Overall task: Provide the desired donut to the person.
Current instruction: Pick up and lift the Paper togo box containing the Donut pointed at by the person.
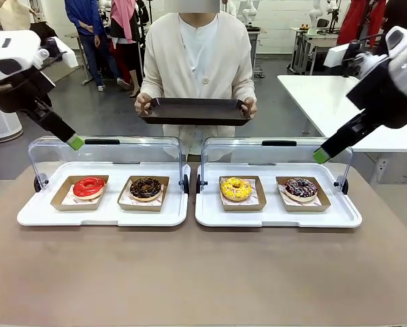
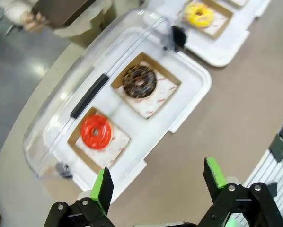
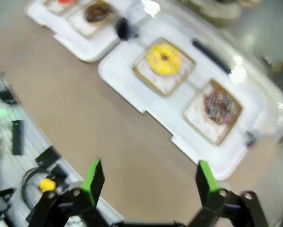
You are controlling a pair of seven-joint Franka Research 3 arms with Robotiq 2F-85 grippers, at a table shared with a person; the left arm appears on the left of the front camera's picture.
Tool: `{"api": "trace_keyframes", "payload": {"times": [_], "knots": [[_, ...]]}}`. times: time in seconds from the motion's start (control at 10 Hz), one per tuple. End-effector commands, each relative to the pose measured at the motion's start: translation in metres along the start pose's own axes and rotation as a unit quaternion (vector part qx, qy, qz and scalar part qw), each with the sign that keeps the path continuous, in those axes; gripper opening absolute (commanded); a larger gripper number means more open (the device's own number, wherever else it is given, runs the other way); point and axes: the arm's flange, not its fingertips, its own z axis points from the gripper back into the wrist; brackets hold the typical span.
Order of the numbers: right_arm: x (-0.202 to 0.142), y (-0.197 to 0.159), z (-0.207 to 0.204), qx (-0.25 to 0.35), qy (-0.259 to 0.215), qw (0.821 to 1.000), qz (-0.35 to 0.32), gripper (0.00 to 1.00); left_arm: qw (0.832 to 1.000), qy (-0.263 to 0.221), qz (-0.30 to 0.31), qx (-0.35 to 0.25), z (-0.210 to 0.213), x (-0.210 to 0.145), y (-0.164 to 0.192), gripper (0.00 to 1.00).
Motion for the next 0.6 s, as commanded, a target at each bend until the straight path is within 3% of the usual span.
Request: {"api": "trace_keyframes", "payload": {"times": [0.0, 0.2, 0.5], "knots": [[-0.018, -0.065, 0.019, 0.185, -0.055, 0.980, 0.054, 1.00, 0.992, -0.034, -0.057, -0.109, 0.006, -0.010, 0.045, 1.00], [-0.051, -0.127, 0.037, 0.270, -0.142, 0.948, 0.084, 1.00, 0.973, -0.099, -0.077, -0.191, 0.026, -0.028, 0.083, 1.00], [-0.123, -0.189, 0.055, 0.319, -0.222, 0.914, 0.118, 1.00, 0.950, -0.218, -0.055, -0.218, 0.059, -0.079, 0.130, 1.00]]}}
